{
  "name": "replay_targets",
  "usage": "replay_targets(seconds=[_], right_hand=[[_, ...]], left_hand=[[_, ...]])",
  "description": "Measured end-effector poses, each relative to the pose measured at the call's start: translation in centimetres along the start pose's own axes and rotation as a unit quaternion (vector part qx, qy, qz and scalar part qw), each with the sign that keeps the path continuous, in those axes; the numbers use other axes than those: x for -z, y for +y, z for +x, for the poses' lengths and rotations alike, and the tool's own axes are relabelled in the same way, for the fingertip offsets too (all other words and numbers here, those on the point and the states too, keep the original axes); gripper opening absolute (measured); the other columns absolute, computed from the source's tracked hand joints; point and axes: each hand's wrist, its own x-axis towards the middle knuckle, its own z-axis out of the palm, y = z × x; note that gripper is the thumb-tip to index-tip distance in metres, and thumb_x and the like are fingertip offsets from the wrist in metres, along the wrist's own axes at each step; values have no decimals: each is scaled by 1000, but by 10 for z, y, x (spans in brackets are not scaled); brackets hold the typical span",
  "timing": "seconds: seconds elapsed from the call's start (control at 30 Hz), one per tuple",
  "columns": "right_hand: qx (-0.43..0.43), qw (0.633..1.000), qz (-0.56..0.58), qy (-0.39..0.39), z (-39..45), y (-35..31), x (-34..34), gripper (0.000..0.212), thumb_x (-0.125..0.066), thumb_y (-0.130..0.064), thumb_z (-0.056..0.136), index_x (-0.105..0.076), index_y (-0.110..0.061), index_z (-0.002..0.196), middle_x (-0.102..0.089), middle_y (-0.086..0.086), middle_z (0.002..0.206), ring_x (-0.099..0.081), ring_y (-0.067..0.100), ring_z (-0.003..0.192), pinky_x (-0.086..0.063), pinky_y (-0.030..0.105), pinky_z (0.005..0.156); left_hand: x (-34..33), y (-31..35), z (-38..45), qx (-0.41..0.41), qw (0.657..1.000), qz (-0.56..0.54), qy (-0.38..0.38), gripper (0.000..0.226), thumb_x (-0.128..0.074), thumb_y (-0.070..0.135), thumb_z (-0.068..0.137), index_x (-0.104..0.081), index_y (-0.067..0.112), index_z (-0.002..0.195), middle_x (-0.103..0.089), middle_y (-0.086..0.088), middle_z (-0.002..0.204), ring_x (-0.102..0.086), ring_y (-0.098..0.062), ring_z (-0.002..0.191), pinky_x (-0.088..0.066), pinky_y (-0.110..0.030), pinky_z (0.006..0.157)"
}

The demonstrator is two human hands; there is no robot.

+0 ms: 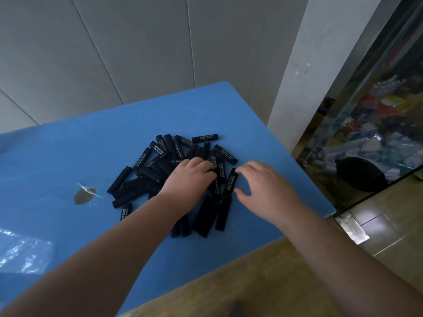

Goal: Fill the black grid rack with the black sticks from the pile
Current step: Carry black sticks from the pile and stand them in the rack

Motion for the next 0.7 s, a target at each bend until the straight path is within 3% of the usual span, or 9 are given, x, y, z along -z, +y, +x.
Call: replay_targets(seconds=[0.13,0.23,0.3,0.4,0.47,0.57,0.63,0.7], right_hand=[[9,1000,7,-11,6,9,-5,41,-60,-36,95,-53,-23,134,-53,-7,126,-47,18,123,-49,38,96],[17,1000,-3,-19,13,15,-8,33,-59,-31,96,-57,-20,127,-53,-5,120,-49,19,118,-52,40,89],[33,999,-5,-29,20,16,-9,30,-58,-28,96,-59,-19,124,-53,-4,120,-49,20,118,-52,40,88],[80,995,-12,-56,34,18,-12,30,-55,-21,96,-61,-22,125,-52,-6,119,-47,19,118,-52,41,86],[101,992,-22,-75,43,20,-15,33,-53,-15,97,-62,-25,128,-51,-6,118,-47,20,116,-52,42,84],[100,991,-41,-76,54,24,-17,30,-56,-15,97,-65,-29,122,-50,-7,111,-46,19,111,-49,37,79],[99,991,-51,-80,59,28,-18,26,-60,-19,97,-67,-30,120,-48,-7,105,-45,18,109,-46,34,77],[95,990,-49,-89,61,32,-19,24,-63,-23,96,-67,-29,119,-44,-7,100,-44,19,107,-46,35,79]], left_hand=[[-6,-6,-1,0,997,-6,72,39,-77,14,77,-69,25,114,-66,8,118,-59,-20,111,-48,-34,88],[7,-3,0,67,987,-73,128,24,-63,22,92,-68,19,116,-69,5,113,-61,-21,109,-48,-36,92],[25,5,-3,166,955,-206,131,19,-59,25,95,-68,17,110,-68,5,101,-60,-13,97,-47,-28,87],[43,16,-9,278,883,-366,95,6,-61,28,96,-66,25,97,-65,13,79,-58,1,74,-43,-12,65],[49,19,-13,292,857,-418,75,7,-60,28,96,-65,33,94,-67,14,74,-61,2,68,-48,-12,63],[52,21,-16,307,829,-465,55,18,-57,28,98,-58,46,92,-72,5,86,-68,-6,72,-57,-23,73],[52,23,-17,319,811,-487,55,17,-56,28,99,-59,44,94,-73,4,91,-70,-9,77,-58,-26,76],[50,24,-18,330,793,-509,60,16,-54,26,100,-60,41,99,-72,7,93,-71,-10,81,-58,-20,71]])
